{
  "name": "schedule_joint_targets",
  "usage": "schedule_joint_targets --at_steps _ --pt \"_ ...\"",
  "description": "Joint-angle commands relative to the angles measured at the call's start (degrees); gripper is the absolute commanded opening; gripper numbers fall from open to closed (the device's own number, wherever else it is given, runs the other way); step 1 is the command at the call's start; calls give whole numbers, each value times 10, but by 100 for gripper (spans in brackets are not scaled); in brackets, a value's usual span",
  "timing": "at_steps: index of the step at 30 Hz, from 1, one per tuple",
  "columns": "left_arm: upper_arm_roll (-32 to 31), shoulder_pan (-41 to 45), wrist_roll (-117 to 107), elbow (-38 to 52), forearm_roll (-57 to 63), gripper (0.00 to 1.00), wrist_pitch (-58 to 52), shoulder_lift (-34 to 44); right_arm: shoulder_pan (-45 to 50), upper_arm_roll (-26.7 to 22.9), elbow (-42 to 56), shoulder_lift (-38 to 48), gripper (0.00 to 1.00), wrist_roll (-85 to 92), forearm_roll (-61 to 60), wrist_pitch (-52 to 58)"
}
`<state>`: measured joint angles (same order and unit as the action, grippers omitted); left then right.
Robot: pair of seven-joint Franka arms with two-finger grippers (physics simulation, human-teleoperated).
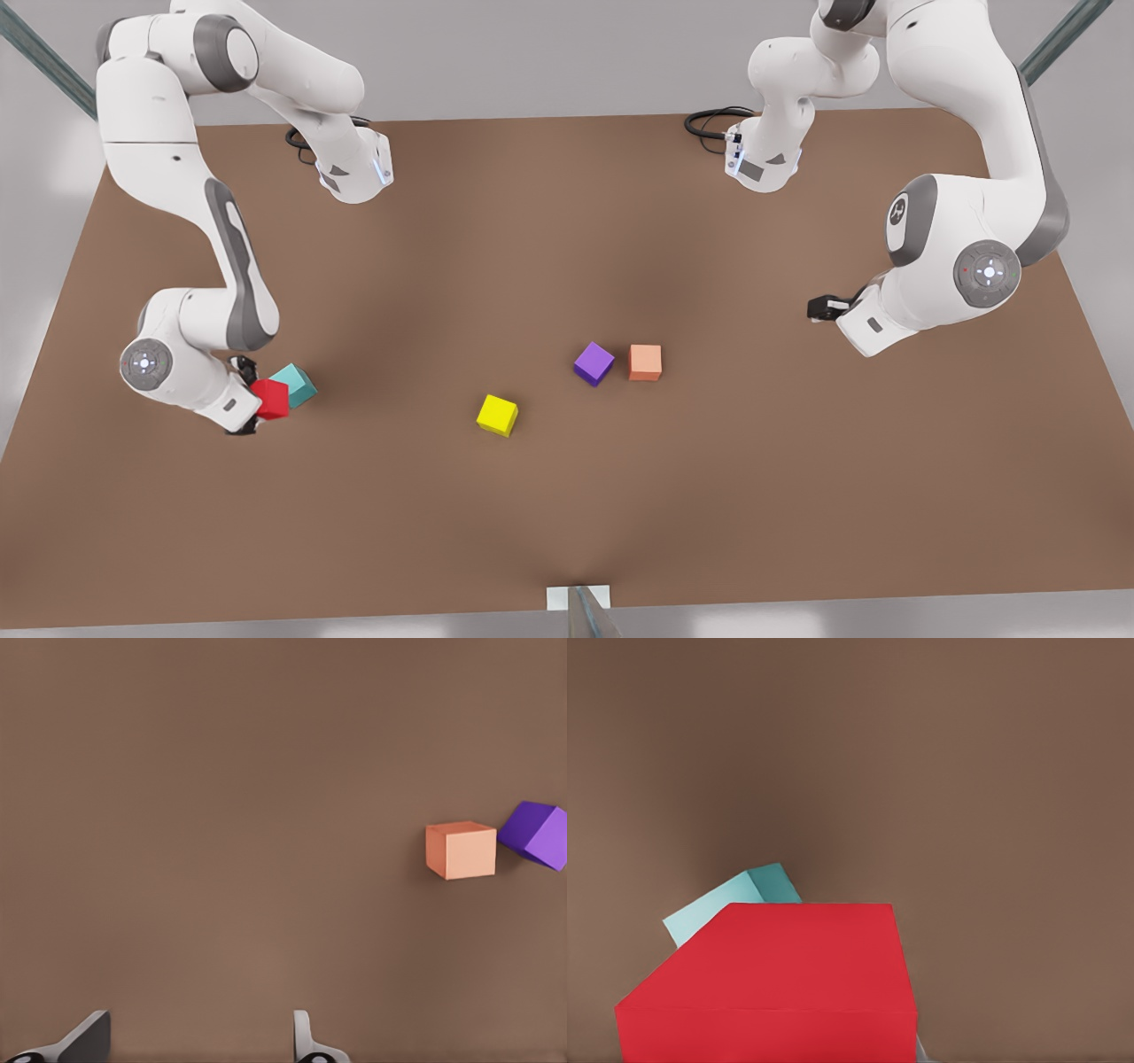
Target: Pick up red wooden cube and pass to hand red wooden cube and place in blue wooden cube
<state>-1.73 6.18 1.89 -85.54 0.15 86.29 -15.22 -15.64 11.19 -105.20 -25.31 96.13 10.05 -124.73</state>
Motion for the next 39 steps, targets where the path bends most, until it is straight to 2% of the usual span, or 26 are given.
schedule_joint_targets --at_steps 1,7,25,26,27,28,39 --pt "0 0 11 0 0 100 -2 -2 0 1 -16 9 54 -50 4 -46" --pt "1 0 11 0 -1 100 -2 -2 -4 0 -76 35 54 -38 5 -45" --pt "0 -1 12 1 -1 100 -2 -6 -29 0 -152 50 54 -18 5 -92" --pt "0 -1 12 1 -1 100 -2 -6 -29 0 -152 49 57 -19 4 -94" --pt "0 0 11 1 -1 100 -2 -6 -29 1 -152 49 90 -22 4 -94" --pt "0 0 12 1 -1 100 -2 -6 -29 1 -152 49 100 -22 4 -94" --pt "0 1 11 1 -1 100 -2 -6 -28 3 -150 61 100 -23 -2 -85"
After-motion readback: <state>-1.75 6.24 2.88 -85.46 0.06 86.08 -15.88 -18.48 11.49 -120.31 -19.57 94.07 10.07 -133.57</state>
